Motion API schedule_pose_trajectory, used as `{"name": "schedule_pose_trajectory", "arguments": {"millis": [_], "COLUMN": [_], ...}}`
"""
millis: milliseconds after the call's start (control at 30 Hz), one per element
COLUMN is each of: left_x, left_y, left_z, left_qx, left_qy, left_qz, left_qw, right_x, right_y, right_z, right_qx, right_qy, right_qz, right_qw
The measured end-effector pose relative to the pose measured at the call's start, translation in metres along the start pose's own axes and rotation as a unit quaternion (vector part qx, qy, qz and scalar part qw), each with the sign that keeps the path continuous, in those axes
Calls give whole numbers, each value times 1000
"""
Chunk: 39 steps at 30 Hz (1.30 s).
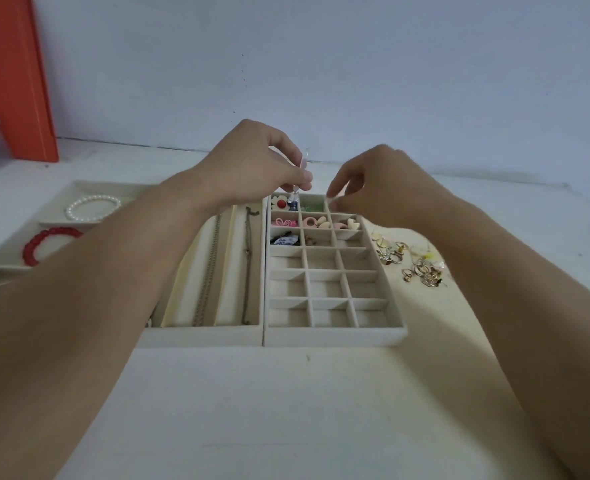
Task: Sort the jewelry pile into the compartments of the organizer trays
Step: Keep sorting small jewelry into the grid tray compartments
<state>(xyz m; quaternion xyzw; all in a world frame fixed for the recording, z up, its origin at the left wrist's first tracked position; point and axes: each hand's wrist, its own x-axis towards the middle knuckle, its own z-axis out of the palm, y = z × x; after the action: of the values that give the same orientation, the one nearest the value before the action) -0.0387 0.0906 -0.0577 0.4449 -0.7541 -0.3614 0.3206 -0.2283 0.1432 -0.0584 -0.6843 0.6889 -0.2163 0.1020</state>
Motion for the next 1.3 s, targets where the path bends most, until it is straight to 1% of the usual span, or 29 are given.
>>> {"name": "schedule_pose_trajectory", "arguments": {"millis": [100,133,200,367,467,533,667,800,1000,1133,1300], "left_x": [-1,-2,-3,-6,-8,-7,-4,-3,-2,-1,0], "left_y": [1,1,2,4,4,3,-1,-2,-3,-3,-4], "left_z": [2,3,6,13,16,15,8,7,8,8,10], "left_qx": [10,15,21,28,21,24,35,41,45,43,45], "left_qy": [-3,-6,-9,-28,-48,-55,-31,-17,-19,-19,-23], "left_qz": [1,4,5,16,23,25,18,12,8,10,8], "left_qw": [1000,1000,1000,999,998,998,999,999,999,999,999], "right_x": [-1,-3,-5,-6,-6,-6,-7,-6,-8,-7,-8], "right_y": [-2,-5,-9,-9,-8,-7,-5,-6,-4,-2,-3], "right_z": [-13,-15,-17,-14,-16,-17,-11,-3,6,10,12], "right_qx": [111,143,169,149,131,115,109,128,83,58,36], "right_qy": [36,36,26,21,27,15,-24,-44,-106,-120,-117], "right_qz": [-19,-25,-32,-36,-25,-17,0,8,29,26,22], "right_qw": [993,989,985,988,991,993,994,991,990,991,992]}}
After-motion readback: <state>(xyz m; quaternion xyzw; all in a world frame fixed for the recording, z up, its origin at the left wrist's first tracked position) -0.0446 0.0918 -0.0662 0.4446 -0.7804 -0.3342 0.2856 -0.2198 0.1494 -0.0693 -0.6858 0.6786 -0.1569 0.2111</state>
